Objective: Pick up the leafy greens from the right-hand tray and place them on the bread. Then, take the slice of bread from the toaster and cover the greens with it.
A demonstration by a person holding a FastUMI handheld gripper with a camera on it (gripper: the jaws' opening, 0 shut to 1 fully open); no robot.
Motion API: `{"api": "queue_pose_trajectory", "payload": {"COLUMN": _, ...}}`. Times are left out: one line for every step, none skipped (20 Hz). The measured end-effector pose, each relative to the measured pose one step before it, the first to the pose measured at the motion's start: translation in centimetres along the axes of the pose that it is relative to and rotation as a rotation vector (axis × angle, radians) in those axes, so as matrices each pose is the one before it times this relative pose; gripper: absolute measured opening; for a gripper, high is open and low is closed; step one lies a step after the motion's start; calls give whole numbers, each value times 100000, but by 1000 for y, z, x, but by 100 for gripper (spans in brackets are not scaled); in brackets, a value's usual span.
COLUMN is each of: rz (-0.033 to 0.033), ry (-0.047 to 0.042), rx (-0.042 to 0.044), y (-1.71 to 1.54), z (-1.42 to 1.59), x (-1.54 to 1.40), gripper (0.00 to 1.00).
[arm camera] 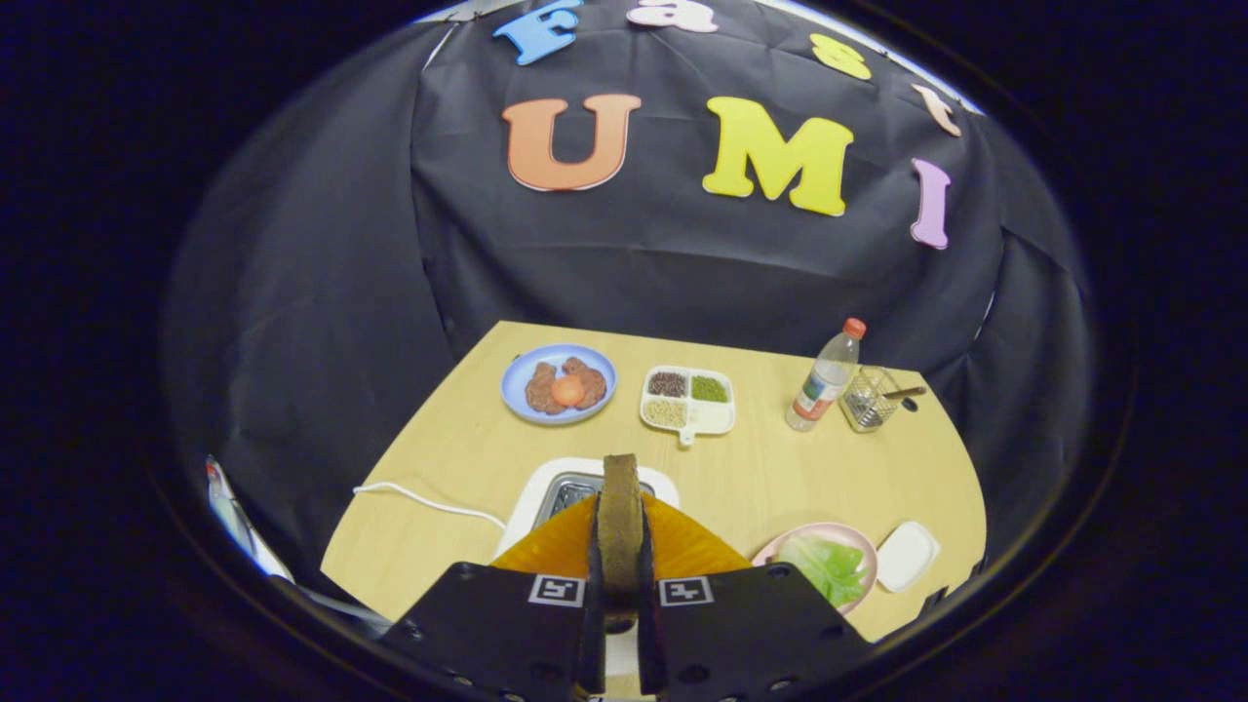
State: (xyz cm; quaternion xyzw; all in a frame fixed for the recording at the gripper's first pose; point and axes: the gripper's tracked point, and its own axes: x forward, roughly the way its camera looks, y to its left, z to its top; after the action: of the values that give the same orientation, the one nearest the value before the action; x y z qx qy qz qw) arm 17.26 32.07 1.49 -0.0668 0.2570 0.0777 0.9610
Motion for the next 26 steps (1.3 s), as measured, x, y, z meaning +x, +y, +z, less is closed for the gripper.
{"api": "queue_pose_trajectory", "payload": {"rz": 1249, "ry": -1792, "rx": 404, "y": -187, "z": 754, "x": -992, "gripper": 13}}
{"api": "queue_pose_trajectory", "payload": {"rz": 996, "ry": -2352, "rx": 605, "y": -416, "z": 982, "x": -1010, "gripper": 13}}
{"api": "queue_pose_trajectory", "payload": {"rz": 545, "ry": -2741, "rx": 956, "y": -786, "z": 954, "x": -1016, "gripper": 13}}
{"api": "queue_pose_trajectory", "payload": {"rz": -308, "ry": -2181, "rx": 1018, "y": -1054, "z": 753, "x": -749, "gripper": 13}}
{"api": "queue_pose_trajectory", "payload": {"rz": -788, "ry": -1569, "rx": 1409, "y": -1293, "z": 462, "x": -527, "gripper": 13}}
{"api": "queue_pose_trajectory", "payload": {"rz": -773, "ry": -947, "rx": 1051, "y": -1363, "z": 25, "x": -63, "gripper": 13}}
{"api": "queue_pose_trajectory", "payload": {"rz": -836, "ry": -129, "rx": 884, "y": -1321, "z": -221, "x": 54, "gripper": 13}}
{"api": "queue_pose_trajectory", "payload": {"rz": -1320, "ry": 941, "rx": 1462, "y": -1526, "z": -774, "x": 300, "gripper": 13}}
{"api": "queue_pose_trajectory", "payload": {"rz": -1333, "ry": 1556, "rx": 1027, "y": -1489, "z": -999, "x": 424, "gripper": 13}}
{"api": "queue_pose_trajectory", "payload": {"rz": -1326, "ry": 1469, "rx": 907, "y": -1352, "z": -945, "x": 650, "gripper": 13}}
{"api": "queue_pose_trajectory", "payload": {"rz": -1435, "ry": 1134, "rx": 841, "y": -1436, "z": -955, "x": 781, "gripper": 13}}
{"api": "queue_pose_trajectory", "payload": {"rz": -1188, "ry": 1322, "rx": 847, "y": -1318, "z": -1085, "x": 851, "gripper": 13}}
{"api": "queue_pose_trajectory", "payload": {"rz": -824, "ry": 1532, "rx": 1517, "y": -1218, "z": -1148, "x": 882, "gripper": 13}}
{"api": "queue_pose_trajectory", "payload": {"rz": 152, "ry": 2136, "rx": 2394, "y": -1035, "z": -1232, "x": 760, "gripper": 13}}
{"api": "queue_pose_trajectory", "payload": {"rz": 1158, "ry": 1869, "rx": 3503, "y": -761, "z": -1078, "x": 715, "gripper": 13}}
{"api": "queue_pose_trajectory", "payload": {"rz": 1827, "ry": 2567, "rx": 4126, "y": -859, "z": -1099, "x": 708, "gripper": 13}}
{"api": "queue_pose_trajectory", "payload": {"rz": 2047, "ry": 1717, "rx": 3958, "y": -911, "z": -757, "x": 731, "gripper": 13}}
{"api": "queue_pose_trajectory", "payload": {"rz": 2050, "ry": 784, "rx": 3522, "y": -822, "z": -559, "x": 633, "gripper": 13}}
{"api": "queue_pose_trajectory", "payload": {"rz": 546, "ry": 507, "rx": 3027, "y": -1157, "z": -563, "x": 499, "gripper": 13}}
{"api": "queue_pose_trajectory", "payload": {"rz": 789, "ry": 148, "rx": 2979, "y": -1121, "z": -423, "x": 534, "gripper": 13}}
{"api": "queue_pose_trajectory", "payload": {"rz": 1145, "ry": 422, "rx": 2910, "y": -899, "z": -484, "x": 415, "gripper": 13}}
{"api": "queue_pose_trajectory", "payload": {"rz": 1392, "ry": 794, "rx": 2610, "y": -799, "z": -536, "x": 442, "gripper": 13}}
{"api": "queue_pose_trajectory", "payload": {"rz": 2045, "ry": 867, "rx": 2478, "y": -663, "z": -593, "x": 463, "gripper": 13}}
{"api": "queue_pose_trajectory", "payload": {"rz": 2075, "ry": 1285, "rx": 1542, "y": -581, "z": -663, "x": 343, "gripper": 13}}
{"api": "queue_pose_trajectory", "payload": {"rz": 1275, "ry": 625, "rx": 822, "y": -600, "z": -540, "x": 244, "gripper": 13}}
{"api": "queue_pose_trajectory", "payload": {"rz": 76, "ry": 137, "rx": -164, "y": -778, "z": -333, "x": 212, "gripper": 13}}
